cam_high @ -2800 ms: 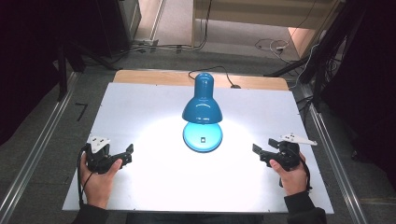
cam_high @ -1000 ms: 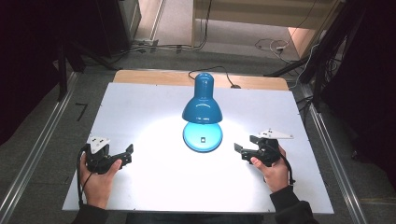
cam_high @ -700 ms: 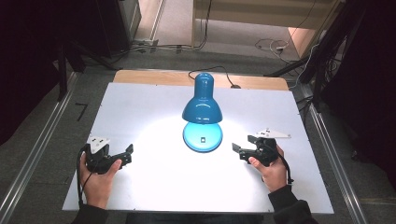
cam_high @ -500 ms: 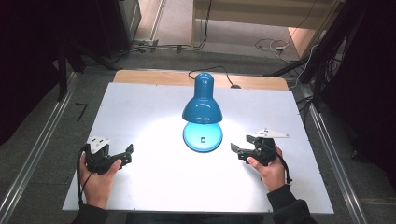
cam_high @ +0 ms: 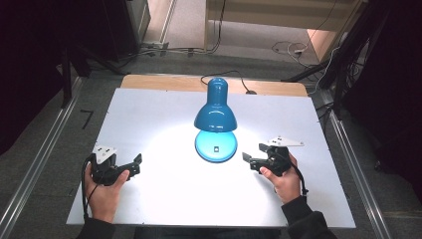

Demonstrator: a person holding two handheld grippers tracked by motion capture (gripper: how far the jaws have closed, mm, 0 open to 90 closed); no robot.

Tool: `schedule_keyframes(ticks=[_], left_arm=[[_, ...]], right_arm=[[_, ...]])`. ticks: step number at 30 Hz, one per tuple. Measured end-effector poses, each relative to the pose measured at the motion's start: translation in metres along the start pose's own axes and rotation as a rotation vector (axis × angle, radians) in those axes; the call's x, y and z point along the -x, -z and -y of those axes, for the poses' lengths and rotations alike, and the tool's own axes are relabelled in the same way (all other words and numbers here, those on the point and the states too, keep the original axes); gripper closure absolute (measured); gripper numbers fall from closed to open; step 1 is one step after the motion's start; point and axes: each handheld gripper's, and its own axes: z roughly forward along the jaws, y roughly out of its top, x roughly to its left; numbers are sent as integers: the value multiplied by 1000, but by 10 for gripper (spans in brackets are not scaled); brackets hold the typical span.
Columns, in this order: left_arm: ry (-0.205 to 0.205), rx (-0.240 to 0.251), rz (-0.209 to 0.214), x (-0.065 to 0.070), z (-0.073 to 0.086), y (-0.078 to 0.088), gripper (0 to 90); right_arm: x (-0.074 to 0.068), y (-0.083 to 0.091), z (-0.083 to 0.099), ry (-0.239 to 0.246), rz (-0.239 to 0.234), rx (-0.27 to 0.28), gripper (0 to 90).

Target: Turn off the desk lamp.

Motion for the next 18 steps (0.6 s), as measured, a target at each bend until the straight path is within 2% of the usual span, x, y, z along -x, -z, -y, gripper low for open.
schedule_keyframes(ticks=[18], left_arm=[[2,-2,-1,0,0,0,61]], right_arm=[[-11,-11,-3,33,-12,-19,200]])
